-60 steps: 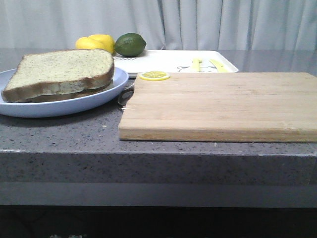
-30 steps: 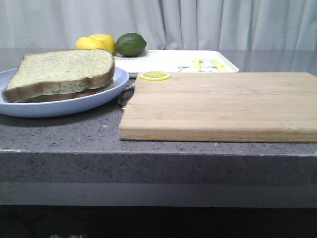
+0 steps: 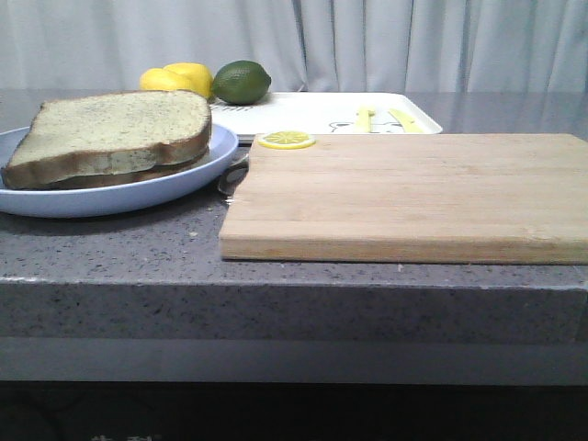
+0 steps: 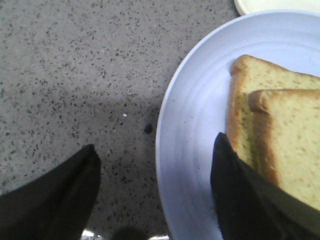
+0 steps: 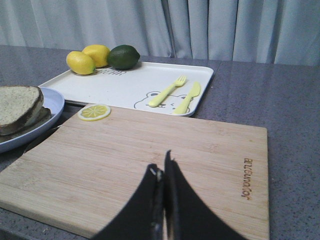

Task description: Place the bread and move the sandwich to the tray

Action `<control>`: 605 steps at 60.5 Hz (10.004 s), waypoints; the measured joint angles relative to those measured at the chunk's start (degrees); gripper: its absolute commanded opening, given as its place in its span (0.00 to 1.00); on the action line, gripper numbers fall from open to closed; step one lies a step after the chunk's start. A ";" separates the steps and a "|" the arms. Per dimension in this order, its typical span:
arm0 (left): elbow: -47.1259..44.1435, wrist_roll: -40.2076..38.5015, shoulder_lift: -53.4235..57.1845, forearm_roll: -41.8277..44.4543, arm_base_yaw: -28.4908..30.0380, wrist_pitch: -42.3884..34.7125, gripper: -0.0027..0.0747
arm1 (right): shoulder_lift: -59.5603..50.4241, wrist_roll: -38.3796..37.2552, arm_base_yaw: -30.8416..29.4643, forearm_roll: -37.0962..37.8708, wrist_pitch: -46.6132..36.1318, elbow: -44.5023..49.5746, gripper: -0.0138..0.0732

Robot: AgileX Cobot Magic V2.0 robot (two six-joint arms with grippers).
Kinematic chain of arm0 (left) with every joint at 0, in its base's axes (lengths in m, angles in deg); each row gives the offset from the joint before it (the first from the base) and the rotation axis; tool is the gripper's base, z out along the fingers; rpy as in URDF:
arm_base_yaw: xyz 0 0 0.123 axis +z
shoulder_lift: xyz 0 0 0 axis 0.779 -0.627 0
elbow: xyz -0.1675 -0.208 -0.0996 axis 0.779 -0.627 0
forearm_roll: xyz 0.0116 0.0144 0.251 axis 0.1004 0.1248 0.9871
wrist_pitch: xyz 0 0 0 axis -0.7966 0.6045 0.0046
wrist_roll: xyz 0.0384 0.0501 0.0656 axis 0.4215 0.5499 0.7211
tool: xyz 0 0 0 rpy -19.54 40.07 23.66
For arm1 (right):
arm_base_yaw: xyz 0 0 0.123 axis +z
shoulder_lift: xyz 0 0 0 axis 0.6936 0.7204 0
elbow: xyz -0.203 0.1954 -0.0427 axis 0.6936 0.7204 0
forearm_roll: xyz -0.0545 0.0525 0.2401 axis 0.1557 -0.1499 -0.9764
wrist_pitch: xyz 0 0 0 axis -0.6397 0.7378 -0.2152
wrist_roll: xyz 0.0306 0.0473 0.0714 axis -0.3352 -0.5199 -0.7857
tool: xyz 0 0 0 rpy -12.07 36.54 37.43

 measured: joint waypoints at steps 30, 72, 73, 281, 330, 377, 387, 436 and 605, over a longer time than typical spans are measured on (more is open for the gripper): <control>2.38 0.13 -8.41 -0.78 -0.35 0.31 0.36 | 0.00 0.00 0.00 0.00 0.00 0.04 0.09; 4.91 18.77 -3.98 -27.61 9.21 8.48 0.01 | 0.00 0.00 0.00 0.00 0.00 0.13 0.09; 5.22 19.94 -3.98 -29.34 9.69 9.22 0.01 | 0.00 0.00 0.00 0.00 0.00 0.13 0.09; 71.22 5.49 -35.00 -5.70 -8.02 37.18 0.01 | 0.00 0.00 0.00 0.00 -0.77 0.13 0.09; -14.60 1.95 38.08 3.51 -8.34 -12.30 0.01 | 0.00 0.00 0.00 0.00 -0.77 0.13 0.09; -33.15 1.90 76.17 6.05 -8.34 -16.66 0.01 | 0.00 0.00 0.00 0.00 -0.77 0.13 0.09; -33.15 1.90 76.17 6.09 -8.34 -16.66 0.01 | 0.00 0.00 0.00 0.00 -0.77 0.13 0.09; -51.08 6.57 80.82 -3.29 8.73 -20.58 0.01 | 0.00 0.00 0.00 0.00 -0.28 0.13 0.09; -59.24 6.81 80.82 -1.53 3.54 -27.96 0.01 | -16.13 -6.83 -12.85 1.34 0.55 17.98 0.09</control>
